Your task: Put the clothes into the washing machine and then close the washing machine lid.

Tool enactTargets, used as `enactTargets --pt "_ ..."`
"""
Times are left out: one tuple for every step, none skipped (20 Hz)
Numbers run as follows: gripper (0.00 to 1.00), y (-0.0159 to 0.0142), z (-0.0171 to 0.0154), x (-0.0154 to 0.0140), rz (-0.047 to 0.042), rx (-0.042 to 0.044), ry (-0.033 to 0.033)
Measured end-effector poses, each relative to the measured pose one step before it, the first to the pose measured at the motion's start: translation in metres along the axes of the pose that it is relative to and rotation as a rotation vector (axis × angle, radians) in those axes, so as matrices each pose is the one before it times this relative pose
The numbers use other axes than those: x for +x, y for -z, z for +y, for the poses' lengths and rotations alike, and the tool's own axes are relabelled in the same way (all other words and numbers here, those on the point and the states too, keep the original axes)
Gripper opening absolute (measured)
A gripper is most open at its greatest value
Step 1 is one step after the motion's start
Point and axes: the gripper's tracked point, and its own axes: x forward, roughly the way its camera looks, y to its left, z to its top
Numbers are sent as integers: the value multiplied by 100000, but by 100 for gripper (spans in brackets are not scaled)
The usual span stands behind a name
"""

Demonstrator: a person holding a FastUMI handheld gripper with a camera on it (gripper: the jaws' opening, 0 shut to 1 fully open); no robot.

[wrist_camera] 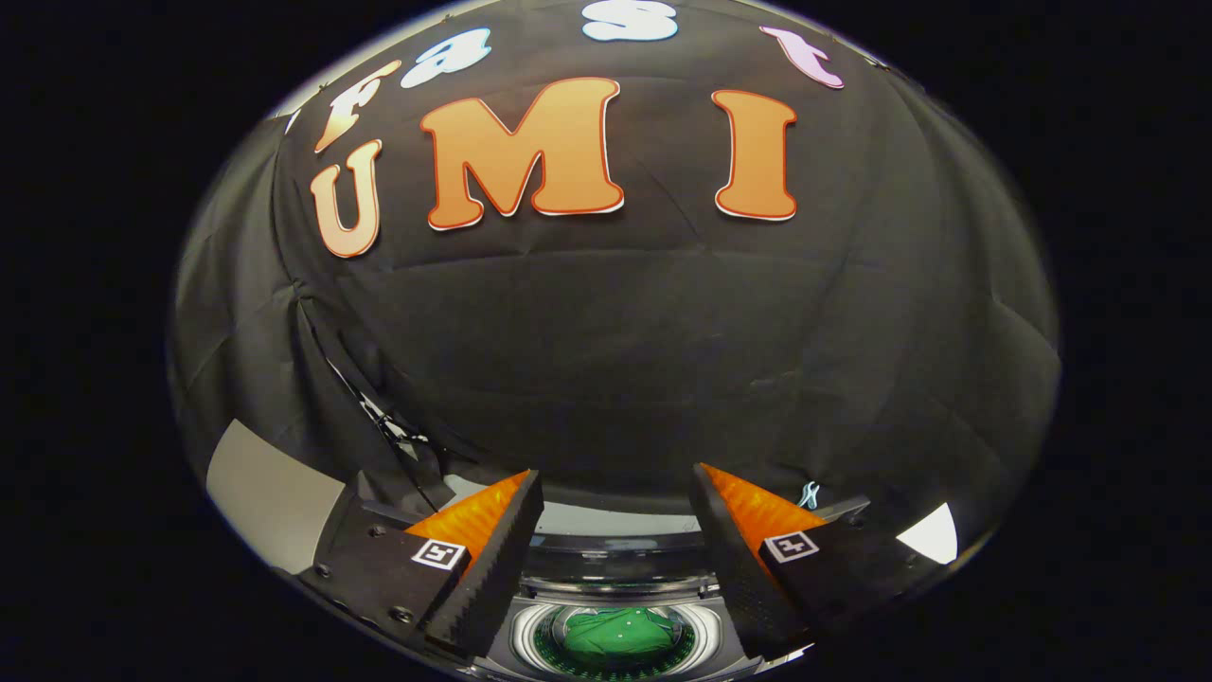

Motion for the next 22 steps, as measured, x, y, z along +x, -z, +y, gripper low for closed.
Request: enactTargets --pt "99 309 77 667 1334 147 -144" --pt "99 375 170 590 1333 253 -206" --pt "99 169 232 436 877 270 -580" --pt "99 160 176 420 784 138 -513" --pt "99 286 102 299 999 -272 -156" --pt "99 175 -78 5 739 -288 13" --pt "99 268 56 283 866 -317 96" --pt "99 397 126 398 955 -497 -117" --pt "99 512 98 328 1059 -373 -217" --pt "99 54 77 -36 -612 523 -696" --pt "99 -92 -57 116 -958 1023 151" --pt "99 152 -47 -161 753 740 -548" --pt "99 -155 -115 72 -1102 363 -25" --pt "99 218 8 -83 436 -260 -439" --pt "99 -5 41 -168 -356 -365 -340" --pt "99 101 -17 -56 119 -168 -73" --pt "99 102 -59 -148 -134 -84 -181" --pt "100 92 78 -160 -320 -63 -131" --pt "100 65 -11 -375 -315 69 -171" --pt "100 180 23 -344 -507 -201 -169" --pt "100 275 -23 -270 -458 12 -127" --pt "100 163 94 -320 -287 -2 -77"
